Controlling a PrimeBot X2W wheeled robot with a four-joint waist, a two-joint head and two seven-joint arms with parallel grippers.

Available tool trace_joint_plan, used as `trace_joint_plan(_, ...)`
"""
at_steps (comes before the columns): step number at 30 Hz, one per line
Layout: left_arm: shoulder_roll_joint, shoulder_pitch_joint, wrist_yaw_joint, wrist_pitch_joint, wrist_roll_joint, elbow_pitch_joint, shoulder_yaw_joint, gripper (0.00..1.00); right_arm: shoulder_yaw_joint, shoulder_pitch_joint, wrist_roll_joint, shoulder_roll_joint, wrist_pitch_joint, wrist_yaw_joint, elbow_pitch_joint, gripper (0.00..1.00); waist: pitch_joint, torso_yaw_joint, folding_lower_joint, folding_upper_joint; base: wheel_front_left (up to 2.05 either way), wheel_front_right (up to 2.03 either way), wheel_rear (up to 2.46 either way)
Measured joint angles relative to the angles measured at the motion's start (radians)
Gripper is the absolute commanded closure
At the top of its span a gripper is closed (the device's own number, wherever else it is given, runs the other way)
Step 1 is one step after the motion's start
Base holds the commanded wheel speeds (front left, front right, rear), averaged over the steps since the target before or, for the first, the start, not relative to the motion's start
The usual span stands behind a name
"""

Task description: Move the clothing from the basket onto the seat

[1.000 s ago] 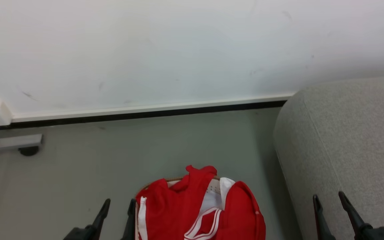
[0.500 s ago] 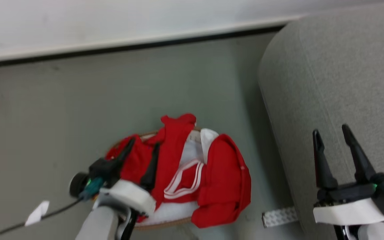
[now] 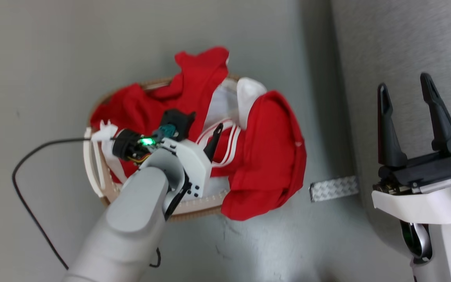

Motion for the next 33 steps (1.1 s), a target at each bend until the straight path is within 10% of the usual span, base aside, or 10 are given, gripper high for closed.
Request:
trace_joint_plan(12, -0.015, -0.145, 0.0, 0.001, -0.225, 0.149, -0.211, 0.0, 0.045, -0.036, -0.055, 0.0, 0.0, 0.0, -0.105, 0.0, 0.197, 0.03, -0.0001, 0.0, 0.0, 0.0, 0.0)
trace_joint_plan(33, 0.083, -0.261, 0.001, 0.002, -0.694, 0.027, -0.605, 0.0, 0.052, -0.033, -0.046, 0.0, 0.0, 0.0, -0.122, 0.0, 0.282, 0.006, -0.0003, 0.0, 0.0, 0.0, 0.0)
